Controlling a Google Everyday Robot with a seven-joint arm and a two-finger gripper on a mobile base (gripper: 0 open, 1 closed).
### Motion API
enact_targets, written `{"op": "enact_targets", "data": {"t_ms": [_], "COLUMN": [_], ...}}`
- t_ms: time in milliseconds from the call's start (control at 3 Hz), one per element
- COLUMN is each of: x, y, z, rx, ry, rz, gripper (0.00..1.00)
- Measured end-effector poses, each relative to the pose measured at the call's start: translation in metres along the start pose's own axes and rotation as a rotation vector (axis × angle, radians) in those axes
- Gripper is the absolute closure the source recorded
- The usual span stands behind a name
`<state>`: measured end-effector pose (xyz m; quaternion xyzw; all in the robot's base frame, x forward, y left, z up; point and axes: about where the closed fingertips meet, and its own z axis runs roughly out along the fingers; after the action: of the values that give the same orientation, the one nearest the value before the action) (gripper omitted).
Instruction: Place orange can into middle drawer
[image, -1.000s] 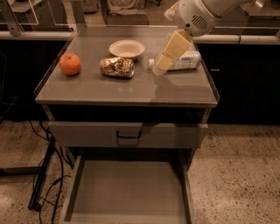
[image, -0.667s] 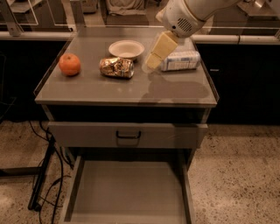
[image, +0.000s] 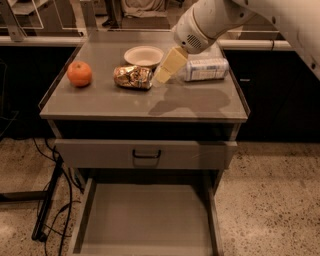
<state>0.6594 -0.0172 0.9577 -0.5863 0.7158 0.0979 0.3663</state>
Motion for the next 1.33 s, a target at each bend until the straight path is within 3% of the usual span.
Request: {"op": "enact_targets", "data": {"t_ms": [333, 667, 1000, 1333], "x": [-0.004, -0.013, -0.019, -0.008], "y": [-0.002, -0.006, -0.009, -0.011], "z": [0.030, 0.088, 0.117, 0.164], "rx": [-0.036, -0.103, -0.128, -0.140], "ry": [0.003, -0.005, -0.009, -0.008], "rz": [-0.013, -0.023, -0.037, -0.015], "gripper": [0.00, 0.00, 0.00, 0.00]}}
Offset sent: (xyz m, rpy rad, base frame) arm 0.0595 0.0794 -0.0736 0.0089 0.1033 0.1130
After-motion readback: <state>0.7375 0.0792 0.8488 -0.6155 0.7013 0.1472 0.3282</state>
